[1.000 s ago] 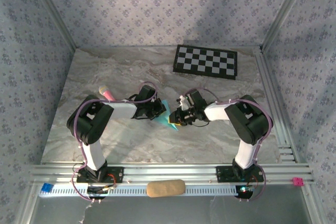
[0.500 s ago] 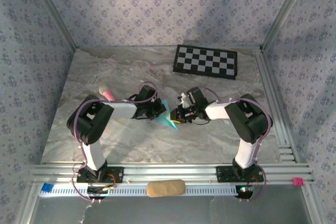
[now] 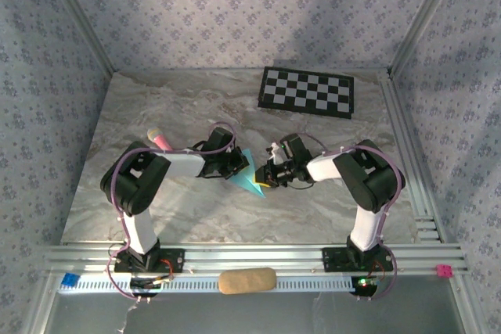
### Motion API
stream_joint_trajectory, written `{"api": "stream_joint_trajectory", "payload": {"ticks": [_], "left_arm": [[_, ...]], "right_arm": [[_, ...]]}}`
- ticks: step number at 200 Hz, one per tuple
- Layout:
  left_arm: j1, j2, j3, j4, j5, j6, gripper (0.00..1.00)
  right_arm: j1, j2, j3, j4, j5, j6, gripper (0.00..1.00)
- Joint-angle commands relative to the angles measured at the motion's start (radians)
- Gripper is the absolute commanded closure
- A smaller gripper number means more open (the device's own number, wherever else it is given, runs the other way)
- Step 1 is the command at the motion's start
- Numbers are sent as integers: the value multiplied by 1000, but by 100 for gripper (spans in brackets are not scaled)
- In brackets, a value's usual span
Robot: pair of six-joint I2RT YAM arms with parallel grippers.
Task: Fold a paper plane with a square sheet of paper (pick it up from the middle)
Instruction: Fourth fold the wing at the center of the table.
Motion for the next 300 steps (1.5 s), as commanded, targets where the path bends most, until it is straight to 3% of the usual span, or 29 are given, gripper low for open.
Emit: {"api": "stream_joint_trajectory", "payload": {"ticks": [1, 111, 201, 235, 300], "left_arm": [[-6, 34, 6, -33, -6, 9, 91], [-6, 38, 2, -36, -10, 10, 91], [-6, 37, 0, -38, -13, 8, 92], [-6, 37, -4, -36, -16, 5, 91], [-7, 34, -4, -37, -16, 4, 91]], "right_arm": [[-3, -1, -21, -19, -18, 5, 86], [6, -25, -65, -62, -40, -12, 91], [14, -64, -75, -134, -41, -49, 89], [19, -57, -81, -155, -30, -71, 93], [35, -91, -83, -247, 22, -116, 89]]}}
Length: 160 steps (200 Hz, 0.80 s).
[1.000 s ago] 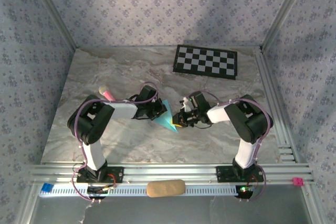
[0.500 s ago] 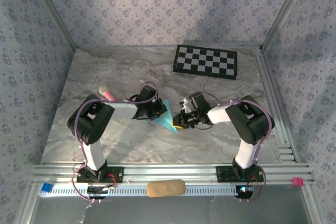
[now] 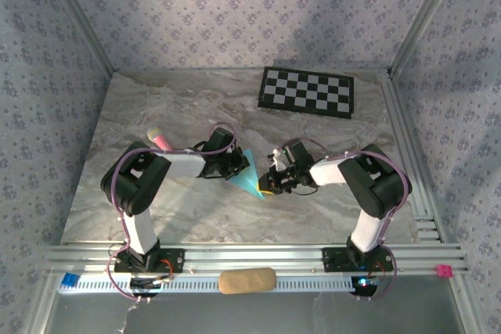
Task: Fold a paper plane with a square sheet of paper (pick it up from the middle)
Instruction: Fourth fold the wing at the center of the table.
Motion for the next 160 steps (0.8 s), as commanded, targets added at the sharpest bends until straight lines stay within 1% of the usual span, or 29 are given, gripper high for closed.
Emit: {"api": "stream_joint_trajectory", "payload": {"ticks": [1, 24, 48, 50, 56, 86, 160], "left_arm": [[-2, 33, -4, -38, -20, 4, 92], [-2, 34, -4, -39, -19, 3, 91], [-3, 36, -4, -37, -18, 3, 91], [-2, 36, -4, -37, -19, 4, 91], [-2, 36, -3, -37, -18, 4, 91], [-1, 34, -5, -38, -20, 3, 91], [-1, 39, -6, -31, -19, 0, 92]], "right_arm": [[16, -23, -23, -153, 20, -39, 89], [16, -36, -27, -175, 27, -43, 89], [17, -31, -21, -208, 44, -43, 94], [18, -30, -21, -211, 47, -68, 94], [19, -32, -22, -214, 52, -78, 95], [29, -38, -18, -242, 72, -93, 90], [41, -54, -32, -280, 90, -110, 91]]}}
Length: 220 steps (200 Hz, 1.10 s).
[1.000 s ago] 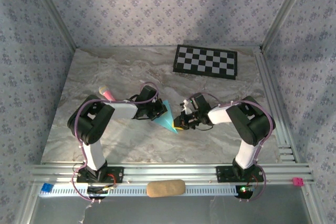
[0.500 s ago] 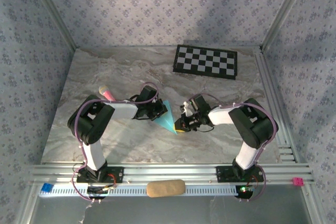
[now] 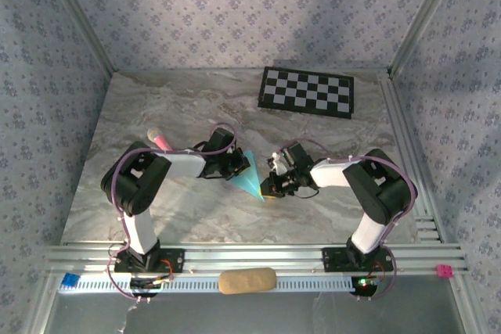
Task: Fold a paper plane with a square sheet of paper (pick it up from the middle)
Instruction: Fourth fold the wing at the center of the table.
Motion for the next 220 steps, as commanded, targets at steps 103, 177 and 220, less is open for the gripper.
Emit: {"api": "stream_joint_trajectory", "payload": {"ticks": [103, 177, 220], "left_arm": [[0, 37, -8, -33, -31, 2, 92], [1, 39, -9, -29, -30, 0, 92], [0, 37, -9, -30, -32, 0, 92]], "right_arm": [[30, -17, -30, -208, 55, -58, 90], [37, -27, -28, -265, 85, -85, 91], [42, -45, -29, -302, 110, -97, 88]]}}
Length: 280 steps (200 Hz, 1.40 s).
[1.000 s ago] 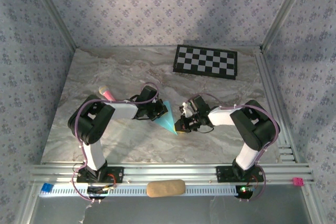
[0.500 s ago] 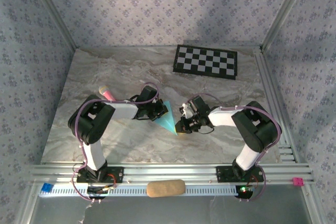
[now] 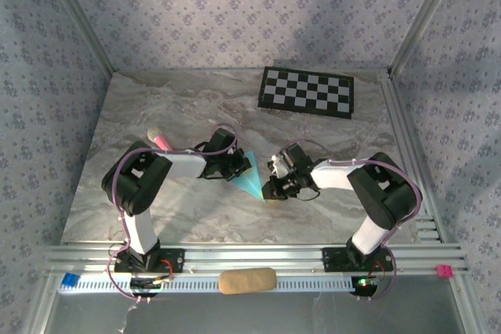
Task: Fold a paper plane with a square sheet of paper (pick it up from the middle)
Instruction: Fourth fold the wing at the center of the table.
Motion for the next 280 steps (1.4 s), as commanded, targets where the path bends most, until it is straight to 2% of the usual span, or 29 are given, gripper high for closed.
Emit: {"api": "stream_joint_trajectory", "payload": {"ticks": [1, 80, 116, 137, 166, 197, 250, 280], "left_arm": [[6, 32, -9, -35, -51, 2, 92], [5, 30, -13, -33, -53, 0, 92], [6, 29, -14, -33, -56, 0, 92], [4, 31, -14, -33, -55, -1, 92], [4, 33, -12, -32, -51, 0, 92], [4, 30, -13, -34, -53, 1, 92], [1, 34, -7, -47, -55, 10, 92], [-3, 37, -3, -48, -57, 14, 92]], "right_arm": [[17, -1, -30, -191, 52, -28, 88], [18, 0, -45, -208, 64, -35, 92], [20, -29, -44, -229, 65, -36, 89], [22, -23, -50, -223, 69, -38, 92], [24, 1, -48, -214, 62, -35, 93], [21, -29, -37, -236, 73, -37, 86], [-11, -168, -4, -230, 83, -6, 76], [-11, -169, 32, -171, 52, 16, 79]]}}
